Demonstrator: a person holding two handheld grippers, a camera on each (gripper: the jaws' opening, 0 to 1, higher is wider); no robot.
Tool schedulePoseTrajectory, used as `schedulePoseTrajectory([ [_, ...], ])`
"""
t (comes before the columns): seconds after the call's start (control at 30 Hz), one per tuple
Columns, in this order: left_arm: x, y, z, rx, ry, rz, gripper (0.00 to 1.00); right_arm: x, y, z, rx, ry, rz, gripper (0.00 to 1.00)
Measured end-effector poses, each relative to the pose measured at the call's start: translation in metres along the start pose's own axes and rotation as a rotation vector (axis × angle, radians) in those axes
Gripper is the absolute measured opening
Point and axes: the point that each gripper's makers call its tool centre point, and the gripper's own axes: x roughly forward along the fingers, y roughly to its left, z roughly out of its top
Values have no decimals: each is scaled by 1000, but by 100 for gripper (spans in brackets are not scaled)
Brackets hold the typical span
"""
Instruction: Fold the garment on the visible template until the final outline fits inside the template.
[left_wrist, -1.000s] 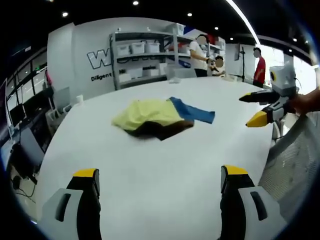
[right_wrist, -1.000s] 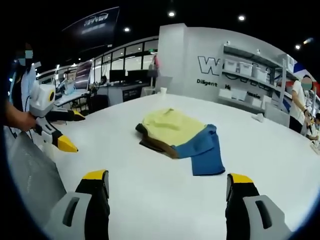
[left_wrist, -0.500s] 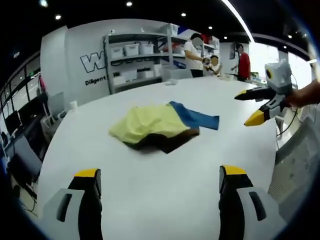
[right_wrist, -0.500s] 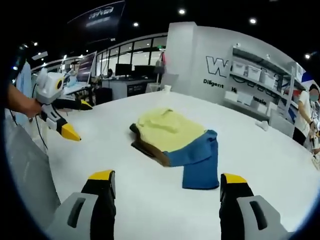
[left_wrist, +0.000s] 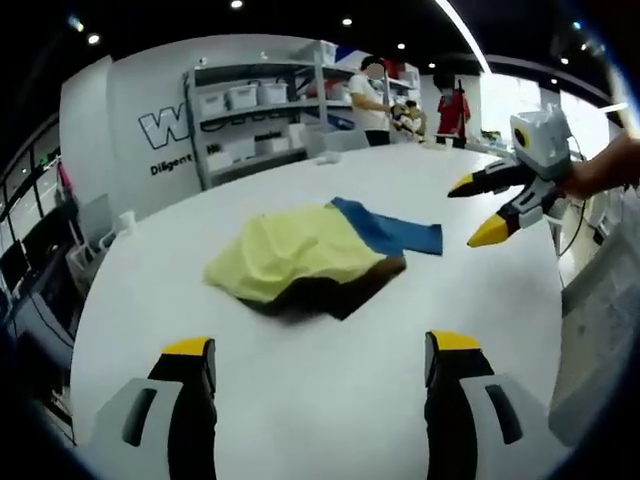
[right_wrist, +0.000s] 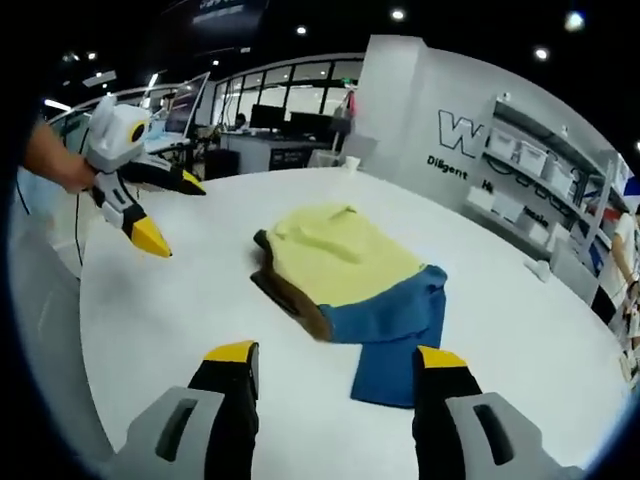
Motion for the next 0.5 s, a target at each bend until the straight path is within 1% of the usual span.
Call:
schedulePoseTrajectory([
  [0.1,8,1,-2,36,19,-20,79,10,0,1,-31,13,9,54],
  [0.17,13,0,0,63,23,-36,77,16,0,-1,-52,33,19,52],
  [0.27,21,2,1,108,32,-53,71,24,3,0,-81,42,35,49],
  [0.37,27,2,0,119,40,-67,69,32,6,-1,-113,53,52,45],
  [0.5,33,4,-2,145,52,-79,67,41,10,-2,-126,71,69,42],
])
